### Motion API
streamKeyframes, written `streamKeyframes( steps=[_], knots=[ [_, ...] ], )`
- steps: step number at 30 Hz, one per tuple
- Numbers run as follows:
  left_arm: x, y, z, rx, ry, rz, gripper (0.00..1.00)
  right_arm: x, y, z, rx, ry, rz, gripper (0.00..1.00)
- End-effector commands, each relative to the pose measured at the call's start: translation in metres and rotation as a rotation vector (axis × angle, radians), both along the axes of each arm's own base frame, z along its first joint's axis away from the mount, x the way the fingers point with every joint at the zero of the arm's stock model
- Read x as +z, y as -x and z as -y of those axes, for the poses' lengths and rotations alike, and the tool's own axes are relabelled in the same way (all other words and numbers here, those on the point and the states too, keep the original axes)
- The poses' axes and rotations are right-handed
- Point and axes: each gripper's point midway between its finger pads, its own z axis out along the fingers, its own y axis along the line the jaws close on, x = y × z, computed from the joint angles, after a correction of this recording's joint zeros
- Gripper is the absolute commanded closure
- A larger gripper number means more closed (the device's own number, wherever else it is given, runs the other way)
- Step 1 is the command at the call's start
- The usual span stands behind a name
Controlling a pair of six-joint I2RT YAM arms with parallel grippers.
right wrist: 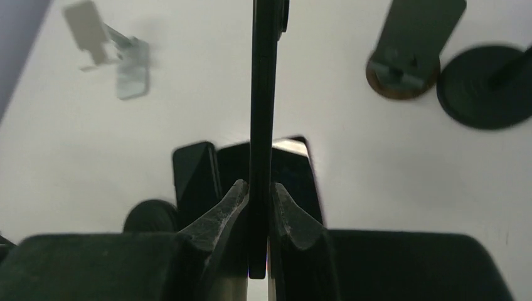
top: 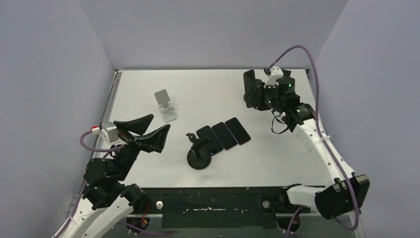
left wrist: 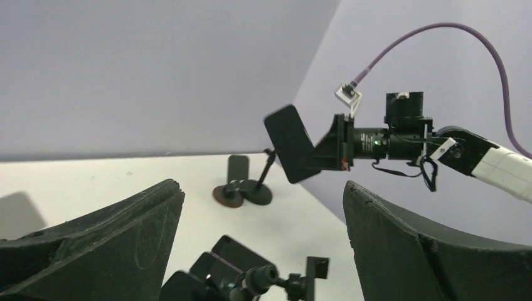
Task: Remove the phone from the phone stand
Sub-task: Place the phone at the center of the board.
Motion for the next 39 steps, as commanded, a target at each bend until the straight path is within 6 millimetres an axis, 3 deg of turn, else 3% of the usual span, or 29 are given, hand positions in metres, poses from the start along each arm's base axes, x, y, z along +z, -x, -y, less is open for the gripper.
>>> streamKeyframes(
  steps=[1,5,10,20,25,34,39],
  knots=[
    [-0.036,-0.024,-0.027,0.195,-0.038,-0.130,0.03,-0.082,0.015,0.029,0.013,0.064,-0.272,1.00],
    [-0.057,-0.031,-0.031,0.235,-0.074,-0.213,0.03,-0.141,0.015,0.046,-0.014,0.147,-0.435,1.00],
    [-0.076,-0.036,-0.020,0.207,-0.110,-0.270,0.03,-0.181,0.007,0.063,-0.045,0.220,-0.533,1.00],
    [-0.111,-0.050,0.004,0.159,-0.158,-0.398,0.03,-0.215,-0.020,0.071,0.025,0.250,-0.612,1.00],
    [-0.105,-0.039,0.014,0.074,-0.163,-0.288,0.03,-0.236,-0.024,0.071,0.060,0.255,-0.652,1.00],
    [-0.093,-0.026,0.010,0.048,-0.129,-0.171,0.02,-0.274,-0.022,0.087,0.044,0.265,-0.751,1.00],
    [-0.101,-0.034,0.007,0.087,-0.133,-0.236,0.03,-0.291,-0.018,0.102,-0.025,0.280,-0.787,0.74]
  ],
)
